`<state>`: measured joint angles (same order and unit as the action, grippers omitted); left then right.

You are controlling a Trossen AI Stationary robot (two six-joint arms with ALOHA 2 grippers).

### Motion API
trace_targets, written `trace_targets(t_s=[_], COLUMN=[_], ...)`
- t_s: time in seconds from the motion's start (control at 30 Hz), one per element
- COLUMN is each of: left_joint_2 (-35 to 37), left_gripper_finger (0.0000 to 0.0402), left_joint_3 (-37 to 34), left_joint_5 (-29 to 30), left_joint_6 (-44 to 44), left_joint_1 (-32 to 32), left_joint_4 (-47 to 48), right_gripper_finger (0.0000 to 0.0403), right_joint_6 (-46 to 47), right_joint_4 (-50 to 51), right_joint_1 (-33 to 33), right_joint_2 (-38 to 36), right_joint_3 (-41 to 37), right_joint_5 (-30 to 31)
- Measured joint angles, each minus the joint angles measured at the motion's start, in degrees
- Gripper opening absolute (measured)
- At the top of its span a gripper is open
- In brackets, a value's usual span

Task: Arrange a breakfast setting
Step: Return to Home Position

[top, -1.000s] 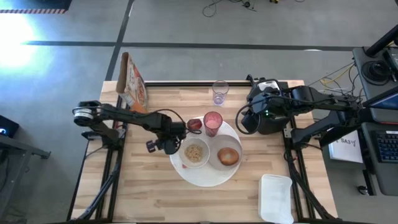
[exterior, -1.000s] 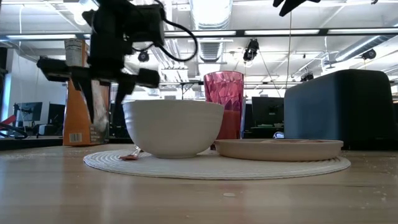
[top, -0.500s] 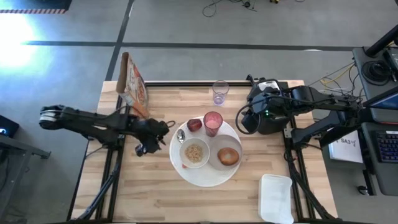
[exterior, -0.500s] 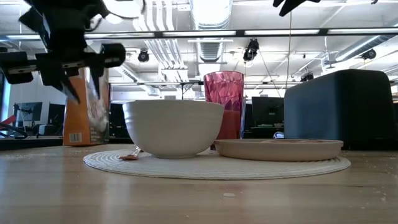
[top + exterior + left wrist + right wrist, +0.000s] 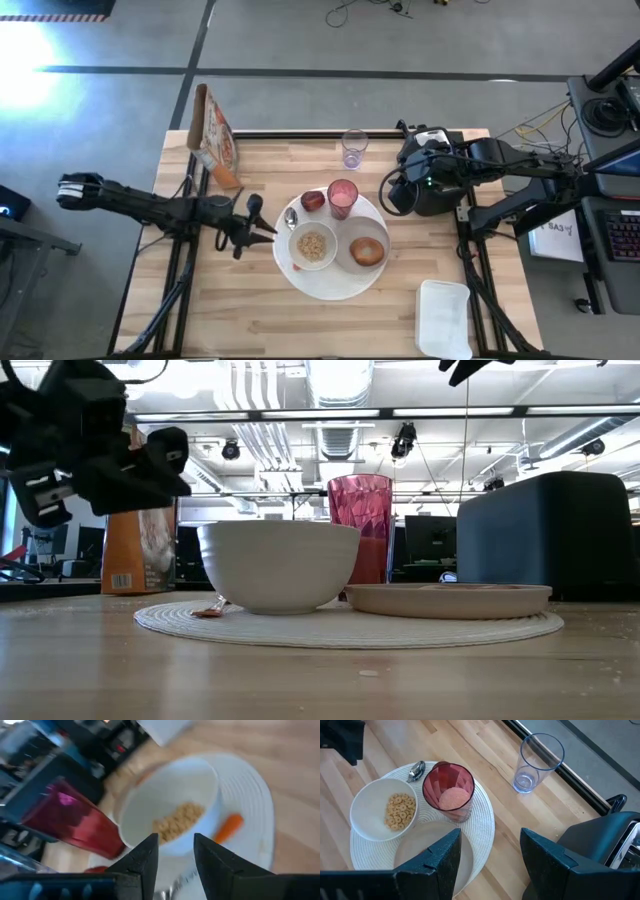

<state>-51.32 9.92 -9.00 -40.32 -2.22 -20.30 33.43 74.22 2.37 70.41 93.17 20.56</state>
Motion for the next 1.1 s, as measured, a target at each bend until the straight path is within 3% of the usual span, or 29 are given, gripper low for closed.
trace_targets(t_s=[0.2,0.47,0.83,1.1], left_joint_2=[-0.1,-0.1,0.2,11.2], left_gripper_finger=[0.0086,0.0067,0.0066,0.0066], left_joint_3=[-4.3,-5.2,-5.3,-5.3], left_joint_5=[0.0,2.4,6.5,4.8], left_joint_6=[8.0,4.3,1.8,1.8], left_joint_1=[0.0,0.0,0.0,0.0], left_joint_4=[-10.2,-9.4,-4.4,10.8], right_gripper_finger=[0.0192,0.0192,0.0192,0.0192], right_joint_6=[0.0,0.0,0.0,0.0], right_joint_4=[0.0,0.0,0.0,-0.1], right_joint_1=[0.0,0.0,0.0,0.0], right_joint_2=[0.0,0.0,0.0,0.0], right_joint_3=[0.0,0.0,0.0,0.1], right_joint_5=[0.0,0.0,0.0,0.0])
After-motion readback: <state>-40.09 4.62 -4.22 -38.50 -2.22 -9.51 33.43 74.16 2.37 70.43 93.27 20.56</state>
